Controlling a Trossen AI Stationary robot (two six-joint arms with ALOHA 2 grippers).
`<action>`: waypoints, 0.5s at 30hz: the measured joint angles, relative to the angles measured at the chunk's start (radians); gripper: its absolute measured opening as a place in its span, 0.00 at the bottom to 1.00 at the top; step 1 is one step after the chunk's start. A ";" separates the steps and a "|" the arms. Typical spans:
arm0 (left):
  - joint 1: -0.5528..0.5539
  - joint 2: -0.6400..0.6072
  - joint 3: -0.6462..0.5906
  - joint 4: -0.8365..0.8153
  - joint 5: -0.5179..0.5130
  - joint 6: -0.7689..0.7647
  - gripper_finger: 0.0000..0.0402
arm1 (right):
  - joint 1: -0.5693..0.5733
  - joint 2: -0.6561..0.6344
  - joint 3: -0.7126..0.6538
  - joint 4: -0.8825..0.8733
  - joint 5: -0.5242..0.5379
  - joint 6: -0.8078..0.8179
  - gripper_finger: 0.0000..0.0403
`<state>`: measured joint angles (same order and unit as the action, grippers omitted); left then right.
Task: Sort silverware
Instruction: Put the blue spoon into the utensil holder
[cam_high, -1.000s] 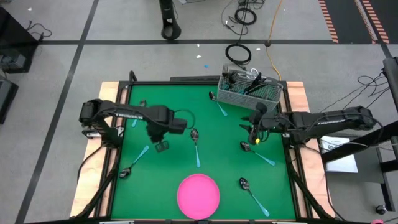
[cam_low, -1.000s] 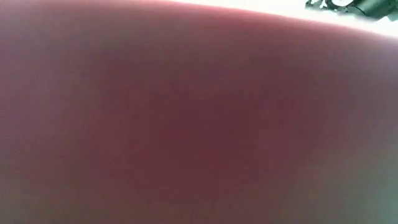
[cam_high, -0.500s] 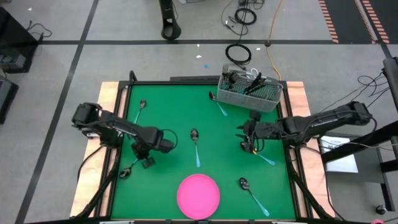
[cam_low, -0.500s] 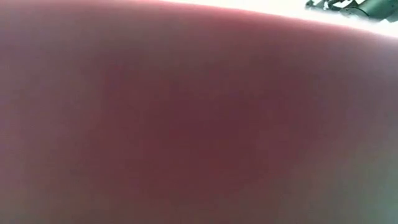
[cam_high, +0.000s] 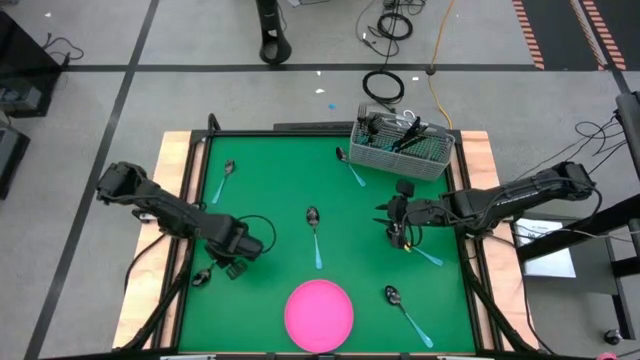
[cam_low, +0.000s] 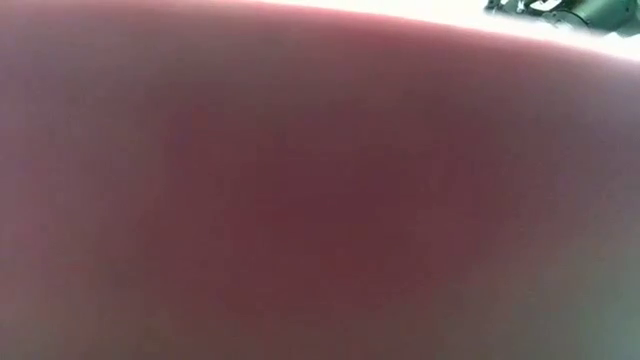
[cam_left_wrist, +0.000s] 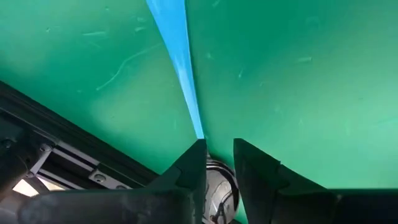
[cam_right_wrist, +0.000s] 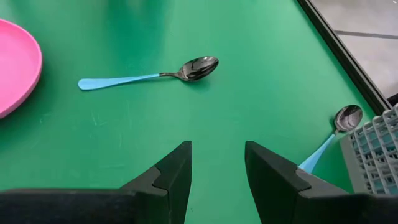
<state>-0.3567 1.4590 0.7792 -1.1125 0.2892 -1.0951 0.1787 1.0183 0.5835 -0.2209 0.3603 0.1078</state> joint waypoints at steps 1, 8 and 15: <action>-0.008 0.000 0.000 0.000 -0.002 -0.003 0.22 | 0.000 0.000 0.000 0.001 0.000 0.000 0.34; -0.051 0.000 -0.001 -0.016 -0.040 -0.052 0.36 | 0.000 0.000 0.000 0.001 0.000 0.001 0.34; -0.091 0.000 -0.001 -0.020 -0.051 -0.102 0.41 | 0.000 0.000 0.000 0.001 0.000 -0.013 0.34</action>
<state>-0.4479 1.4590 0.7780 -1.1322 0.2384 -1.1966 0.1787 1.0180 0.5835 -0.2203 0.3603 0.0952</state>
